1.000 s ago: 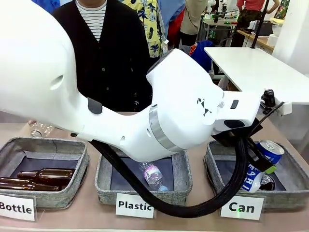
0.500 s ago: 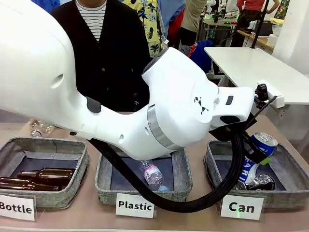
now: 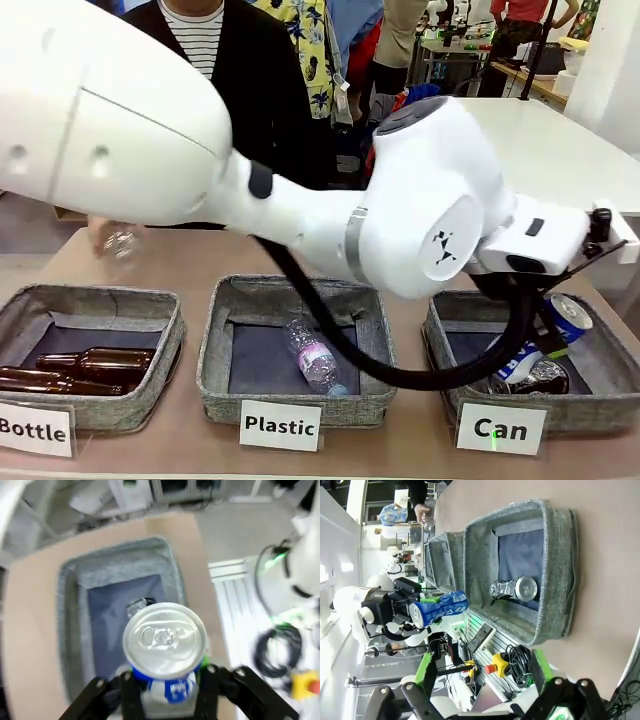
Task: Sort the can waste into the basket.
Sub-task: Pick up the can waste from the table and place it in the right Fabric basket.
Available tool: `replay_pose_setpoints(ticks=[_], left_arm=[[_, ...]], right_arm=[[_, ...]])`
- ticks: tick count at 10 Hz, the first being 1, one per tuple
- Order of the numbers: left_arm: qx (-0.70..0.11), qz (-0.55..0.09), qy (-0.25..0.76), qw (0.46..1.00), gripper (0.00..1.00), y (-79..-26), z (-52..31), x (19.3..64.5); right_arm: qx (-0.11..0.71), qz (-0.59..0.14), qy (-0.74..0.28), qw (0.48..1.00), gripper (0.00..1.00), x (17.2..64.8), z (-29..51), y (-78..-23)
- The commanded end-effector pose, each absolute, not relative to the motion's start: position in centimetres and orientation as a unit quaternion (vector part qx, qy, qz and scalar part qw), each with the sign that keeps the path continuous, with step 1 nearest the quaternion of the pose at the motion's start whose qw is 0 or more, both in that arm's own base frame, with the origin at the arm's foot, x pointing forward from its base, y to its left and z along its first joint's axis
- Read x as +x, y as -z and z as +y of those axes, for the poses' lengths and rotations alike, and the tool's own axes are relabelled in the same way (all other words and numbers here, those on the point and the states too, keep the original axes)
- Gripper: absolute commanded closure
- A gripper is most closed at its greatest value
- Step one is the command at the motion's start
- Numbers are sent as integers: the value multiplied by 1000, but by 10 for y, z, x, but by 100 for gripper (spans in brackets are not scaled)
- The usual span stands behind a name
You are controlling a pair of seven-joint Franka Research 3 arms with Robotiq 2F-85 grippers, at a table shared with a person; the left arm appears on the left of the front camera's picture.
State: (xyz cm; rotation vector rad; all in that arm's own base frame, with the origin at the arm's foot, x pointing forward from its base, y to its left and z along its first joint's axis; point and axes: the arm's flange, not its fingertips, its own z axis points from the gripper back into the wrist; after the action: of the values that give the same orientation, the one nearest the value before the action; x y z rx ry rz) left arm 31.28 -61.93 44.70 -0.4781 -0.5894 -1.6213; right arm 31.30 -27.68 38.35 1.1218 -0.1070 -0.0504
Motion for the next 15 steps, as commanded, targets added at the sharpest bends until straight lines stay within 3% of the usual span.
replay_pose_setpoints(ticks=[1,2,8,10,12,15], left_arm=[[-182,-261,712,626,48,-459,-662,315],[-166,-257,721,622,0,-456,-667,313],[-141,-280,717,623,0,-458,-671,313],[-142,-250,716,636,5,-461,-664,310],[-112,-226,725,641,5,-478,-632,311],[-138,-282,679,663,5,-518,-564,326]], right_arm=[[531,-50,18,845,0,315,-277,-389],[531,-50,18,845,0,315,-277,-389],[531,-50,18,845,0,315,-277,-389],[532,-51,24,845,0,313,-277,-384],[559,-36,24,828,0,356,-244,-396],[561,-39,13,827,0,387,-199,-397]])
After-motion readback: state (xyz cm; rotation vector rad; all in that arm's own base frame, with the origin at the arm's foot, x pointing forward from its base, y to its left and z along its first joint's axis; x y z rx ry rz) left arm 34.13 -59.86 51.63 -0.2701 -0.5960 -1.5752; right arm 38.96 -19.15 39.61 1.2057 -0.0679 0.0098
